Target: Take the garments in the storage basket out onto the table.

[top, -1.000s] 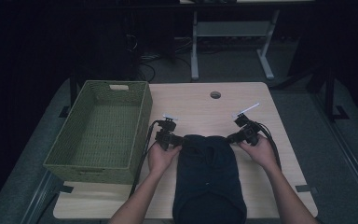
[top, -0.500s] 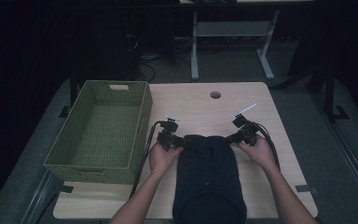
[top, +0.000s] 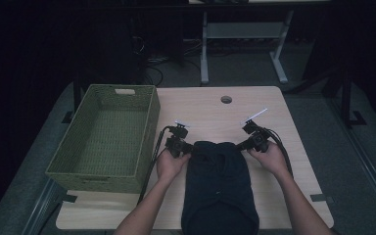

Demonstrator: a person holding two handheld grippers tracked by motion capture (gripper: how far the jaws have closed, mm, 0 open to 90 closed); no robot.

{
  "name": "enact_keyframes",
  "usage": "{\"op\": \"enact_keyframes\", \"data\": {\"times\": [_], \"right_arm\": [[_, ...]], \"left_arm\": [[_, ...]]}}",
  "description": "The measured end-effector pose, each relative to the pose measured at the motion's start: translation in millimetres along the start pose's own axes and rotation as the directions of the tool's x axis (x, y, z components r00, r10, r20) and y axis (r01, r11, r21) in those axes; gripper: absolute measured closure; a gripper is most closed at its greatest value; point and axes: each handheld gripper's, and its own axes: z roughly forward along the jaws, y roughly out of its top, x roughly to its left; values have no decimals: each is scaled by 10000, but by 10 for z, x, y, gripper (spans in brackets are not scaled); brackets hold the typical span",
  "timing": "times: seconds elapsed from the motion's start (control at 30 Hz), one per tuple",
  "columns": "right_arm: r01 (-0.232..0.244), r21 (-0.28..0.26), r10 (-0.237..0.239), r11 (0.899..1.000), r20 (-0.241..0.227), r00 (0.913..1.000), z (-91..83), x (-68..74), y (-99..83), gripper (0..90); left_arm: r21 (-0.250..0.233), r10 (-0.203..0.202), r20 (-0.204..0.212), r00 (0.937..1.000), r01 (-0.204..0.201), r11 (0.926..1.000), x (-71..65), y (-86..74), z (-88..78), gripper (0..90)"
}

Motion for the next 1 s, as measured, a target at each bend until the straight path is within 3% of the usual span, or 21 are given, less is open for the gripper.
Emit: {"op": "enact_keyframes", "data": {"times": [0.3,0.63,0.8,1.0], "right_arm": [[67,-271,-65,9996,57,10000,-89,8,11,802],[302,-876,-279,9957,271,9992,-348,47,139,802],[397,-1183,-349,9922,424,9985,-487,59,213,802],[695,-1758,-592,9820,630,9963,-728,88,363,801]], "left_arm": [[-358,118,109,9999,-114,9993,-20,72,-61,816],[-1003,387,113,9992,-373,9943,-91,252,-232,817],[-1310,617,120,9980,-596,9896,-131,386,-337,818],[-2031,903,63,9959,-872,9753,-201,618,-581,819]]}}
